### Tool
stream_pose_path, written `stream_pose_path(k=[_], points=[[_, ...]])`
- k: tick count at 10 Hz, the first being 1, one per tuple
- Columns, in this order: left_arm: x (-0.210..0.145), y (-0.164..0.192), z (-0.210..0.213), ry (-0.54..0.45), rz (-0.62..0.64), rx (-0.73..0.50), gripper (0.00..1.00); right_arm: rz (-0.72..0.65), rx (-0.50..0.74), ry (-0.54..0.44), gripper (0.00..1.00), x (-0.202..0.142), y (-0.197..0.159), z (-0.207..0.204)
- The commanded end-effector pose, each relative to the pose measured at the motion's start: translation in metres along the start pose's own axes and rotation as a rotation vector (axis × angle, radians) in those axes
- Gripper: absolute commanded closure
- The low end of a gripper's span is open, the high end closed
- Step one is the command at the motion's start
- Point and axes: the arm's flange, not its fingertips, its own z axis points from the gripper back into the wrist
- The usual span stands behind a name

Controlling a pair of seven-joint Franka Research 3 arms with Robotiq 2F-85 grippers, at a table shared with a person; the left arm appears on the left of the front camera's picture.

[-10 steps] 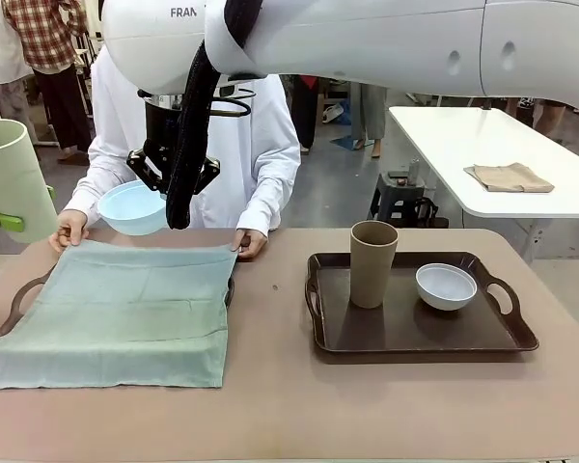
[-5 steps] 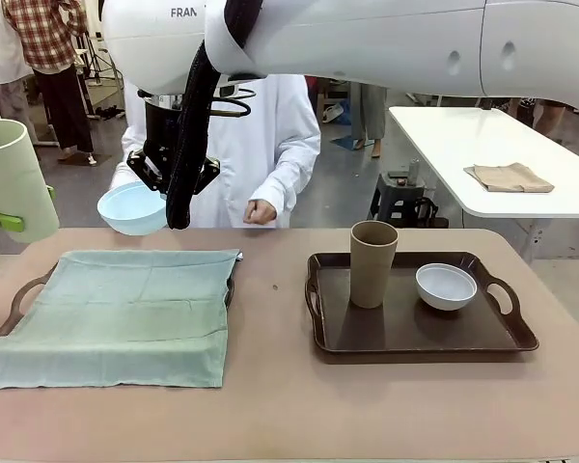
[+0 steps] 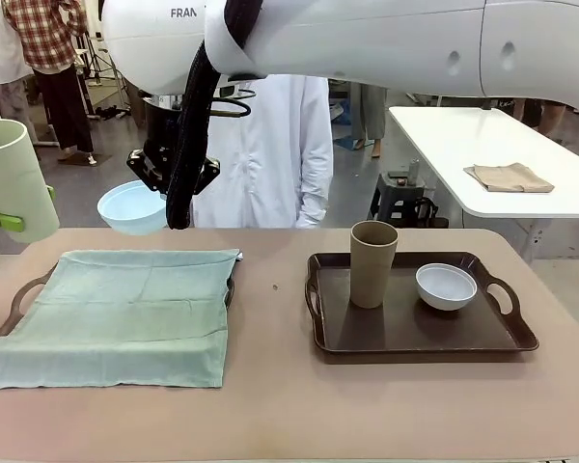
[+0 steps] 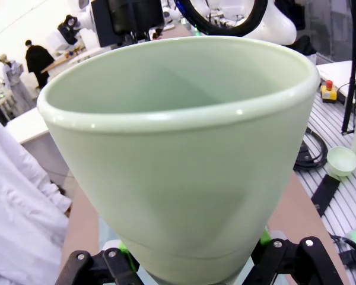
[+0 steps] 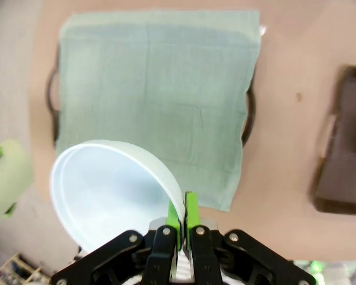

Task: Set up a tray with a mat and arrange the tableware.
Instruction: Place the Picnic Bowl and Reusable plastic cup back onto the Handle tray in front of the human's position.

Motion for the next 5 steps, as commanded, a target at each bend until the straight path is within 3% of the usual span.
stream_pose_path(k=[1,5], points=[[-0.023,0.008,-0.006,-0.027,0.001,-0.009,0.2,-0.033,0.023,0.02,0.95,0.017,-0.006,-0.035],[-0.09,0.029,-0.032,-0.068,0.003,-0.024,0.2,-0.073,0.021,0.054,0.95,0.04,-0.012,-0.116]])
